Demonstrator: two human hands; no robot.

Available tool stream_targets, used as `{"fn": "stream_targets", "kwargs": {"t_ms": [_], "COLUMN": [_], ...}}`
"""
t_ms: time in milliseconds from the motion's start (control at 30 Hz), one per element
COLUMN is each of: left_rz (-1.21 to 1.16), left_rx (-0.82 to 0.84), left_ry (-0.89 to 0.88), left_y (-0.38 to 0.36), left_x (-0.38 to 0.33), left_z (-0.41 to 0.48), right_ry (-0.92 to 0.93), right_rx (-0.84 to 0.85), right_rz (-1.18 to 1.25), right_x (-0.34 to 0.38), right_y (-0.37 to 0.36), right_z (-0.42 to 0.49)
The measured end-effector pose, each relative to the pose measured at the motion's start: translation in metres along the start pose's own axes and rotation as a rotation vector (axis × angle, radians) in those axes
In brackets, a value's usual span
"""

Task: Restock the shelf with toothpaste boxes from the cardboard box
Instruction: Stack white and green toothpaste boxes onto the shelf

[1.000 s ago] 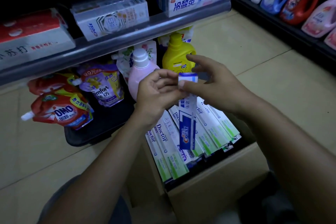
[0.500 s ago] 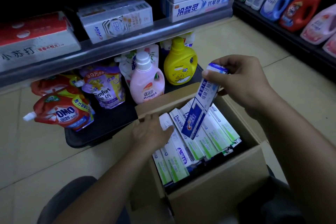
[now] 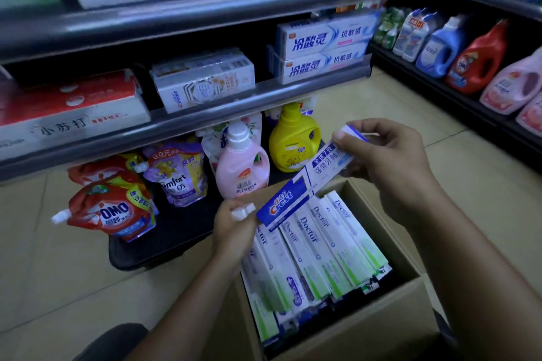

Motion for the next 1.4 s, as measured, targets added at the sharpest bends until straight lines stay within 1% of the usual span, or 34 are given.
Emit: {"fn": "stream_targets", "kwargs": {"t_ms": [67, 167, 233, 367, 467, 600, 667, 800, 900, 1000, 1100, 1200, 1300, 1400], "left_rz": [-0.087, -0.199, -0.240, -0.268, -0.289, -0.260, -0.245, -0.255, -0.268, -0.279, -0.241, -0.205, -0.162, -0.079], "left_rx": [-0.048, -0.033, 0.015, 0.188, 0.243, 0.263, 0.266, 0.234, 0.223, 0.205, 0.174, 0.164, 0.110, 0.069], "left_ry": [-0.126, -0.267, -0.357, -0.548, -0.598, -0.659, -0.700, -0.788, -0.820, -0.798, -0.769, -0.747, -0.711, -0.619], "left_y": [0.006, 0.018, 0.026, 0.025, 0.020, 0.009, 0.003, -0.015, -0.030, -0.047, -0.067, -0.082, -0.091, -0.097], "left_x": [-0.028, -0.076, -0.114, -0.186, -0.226, -0.265, -0.283, -0.324, -0.354, -0.375, -0.388, -0.396, -0.396, -0.391], "left_z": [-0.004, -0.013, -0.023, -0.047, -0.057, -0.061, -0.062, -0.058, -0.053, -0.044, -0.032, -0.022, -0.010, 0.001], "right_ry": [0.019, 0.044, 0.076, 0.153, 0.218, 0.345, 0.384, 0.441, 0.474, 0.511, 0.561, 0.560, 0.531, 0.507], "right_rx": [-0.030, -0.079, -0.090, -0.083, -0.099, -0.187, -0.203, -0.140, -0.095, -0.101, -0.102, -0.095, -0.096, -0.128], "right_rz": [0.108, 0.249, 0.340, 0.471, 0.526, 0.585, 0.588, 0.592, 0.539, 0.390, 0.239, 0.144, 0.070, -0.039], "right_x": [0.006, 0.018, 0.031, 0.058, 0.076, 0.098, 0.107, 0.137, 0.164, 0.181, 0.189, 0.186, 0.176, 0.162], "right_y": [0.001, 0.005, 0.007, 0.011, 0.016, 0.025, 0.025, 0.031, 0.042, 0.053, 0.059, 0.059, 0.056, 0.050], "right_z": [0.003, 0.010, 0.015, 0.029, 0.044, 0.066, 0.080, 0.117, 0.147, 0.178, 0.208, 0.239, 0.268, 0.287]}}
Point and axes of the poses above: each hand's wrist, its own z-axis towards the middle knuckle, its own y-axis out of the back of the hand, x = y × z, the point moved 4 cm from there along z, towards the middle knuckle, and after that the axes turned 1 degree about -x, right-handed, at the moved point
